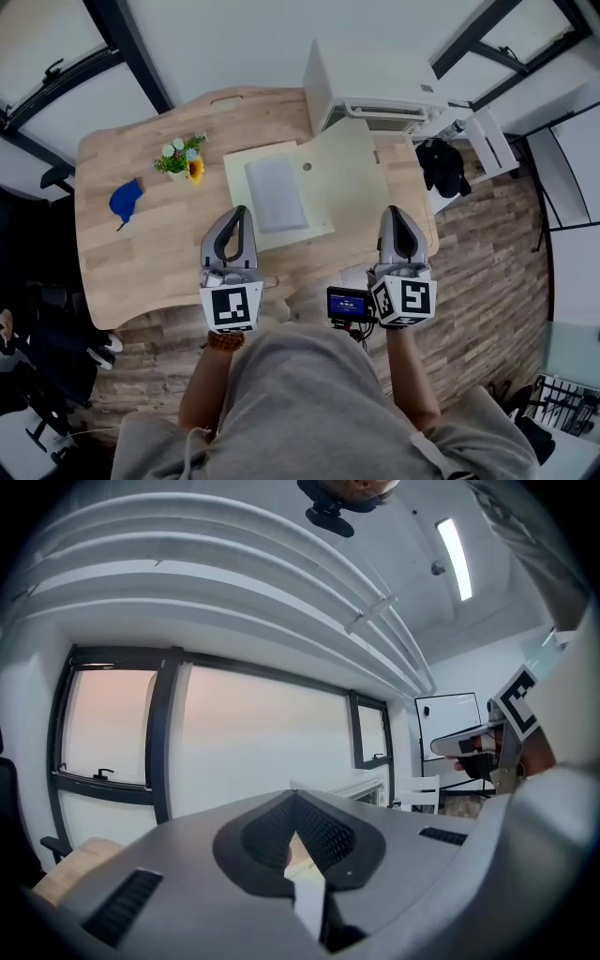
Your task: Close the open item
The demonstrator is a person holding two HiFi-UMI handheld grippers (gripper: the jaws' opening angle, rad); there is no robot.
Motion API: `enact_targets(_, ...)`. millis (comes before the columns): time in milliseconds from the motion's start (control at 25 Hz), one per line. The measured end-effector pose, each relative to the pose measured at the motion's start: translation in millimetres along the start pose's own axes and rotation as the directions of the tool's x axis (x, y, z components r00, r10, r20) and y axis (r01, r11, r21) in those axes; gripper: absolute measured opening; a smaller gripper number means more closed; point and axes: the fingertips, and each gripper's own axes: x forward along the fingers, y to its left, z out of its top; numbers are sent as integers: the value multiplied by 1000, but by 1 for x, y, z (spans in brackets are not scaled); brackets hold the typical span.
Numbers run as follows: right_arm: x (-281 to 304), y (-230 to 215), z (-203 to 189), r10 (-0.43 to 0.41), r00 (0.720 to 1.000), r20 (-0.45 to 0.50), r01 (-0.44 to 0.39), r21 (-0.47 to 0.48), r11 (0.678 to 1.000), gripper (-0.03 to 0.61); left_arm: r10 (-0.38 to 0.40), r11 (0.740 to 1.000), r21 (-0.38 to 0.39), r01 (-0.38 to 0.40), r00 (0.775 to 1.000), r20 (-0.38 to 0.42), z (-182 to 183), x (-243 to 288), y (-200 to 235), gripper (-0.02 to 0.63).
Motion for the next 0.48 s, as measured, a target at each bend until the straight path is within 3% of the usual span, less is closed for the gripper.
enact_targets(240,12,-5,1,-47,999,-20,47,-32,998,12,-14,1000,1,14,1000,17,-7,18,17,6)
enact_targets(480,22,-13,-7,-65,997,-44,63,-44,997,12,-43,999,-24,42,998,-40,-19,27,16,6)
